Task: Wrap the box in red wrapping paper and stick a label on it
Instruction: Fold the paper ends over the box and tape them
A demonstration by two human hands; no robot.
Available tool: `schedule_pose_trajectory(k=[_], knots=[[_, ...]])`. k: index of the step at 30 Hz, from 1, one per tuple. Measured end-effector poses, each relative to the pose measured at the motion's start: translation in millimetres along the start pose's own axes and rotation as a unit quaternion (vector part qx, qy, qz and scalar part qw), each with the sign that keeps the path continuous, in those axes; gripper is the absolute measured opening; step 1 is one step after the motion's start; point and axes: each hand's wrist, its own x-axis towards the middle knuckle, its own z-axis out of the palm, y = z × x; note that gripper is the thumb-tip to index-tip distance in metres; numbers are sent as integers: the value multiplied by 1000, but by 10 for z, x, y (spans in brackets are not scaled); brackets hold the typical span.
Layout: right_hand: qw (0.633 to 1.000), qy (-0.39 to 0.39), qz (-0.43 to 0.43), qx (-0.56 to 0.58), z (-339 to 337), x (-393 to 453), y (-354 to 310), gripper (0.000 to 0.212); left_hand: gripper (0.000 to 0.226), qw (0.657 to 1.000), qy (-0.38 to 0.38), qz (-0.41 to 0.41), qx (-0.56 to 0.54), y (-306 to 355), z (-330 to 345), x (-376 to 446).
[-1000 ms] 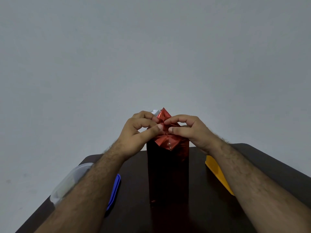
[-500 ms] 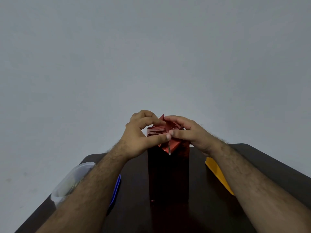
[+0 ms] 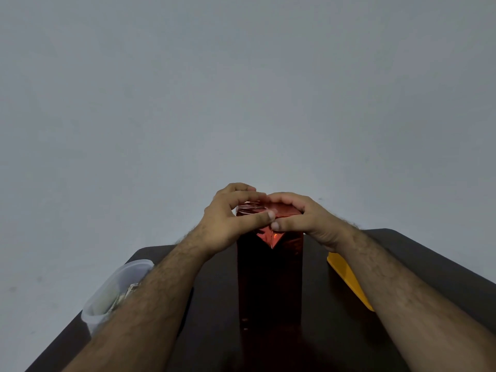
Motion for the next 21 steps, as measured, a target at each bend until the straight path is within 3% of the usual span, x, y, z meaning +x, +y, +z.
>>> schedule_pose_trajectory(k=[3,6,10,14,17,19,21], knots=[[1000,-5,3,-15,-18,-7,14,67,57,1000,-20,-18,-4,-37,25,19],[999,11,32,-39,-40,-27,21,93,67,999,-23,-27,-3,-87,36,30],[996,24,42,-81,-83,-109,-26,108,64,999,-24,-26,-4,-126,33,37],[975,171,100,-104,-113,-289,3,105,64,997,-36,-61,-36,-145,32,33],[901,282,163,-287,-280,-496,7,69,65,998,-41,-53,-23,-132,48,37],[800,284,246,-468,-447,-671,34,55,65,999,-36,-33,-13,-127,61,39],[707,289,345,-545,-591,-828,23,47,66,999,-30,-24,-12,-134,80,42]])
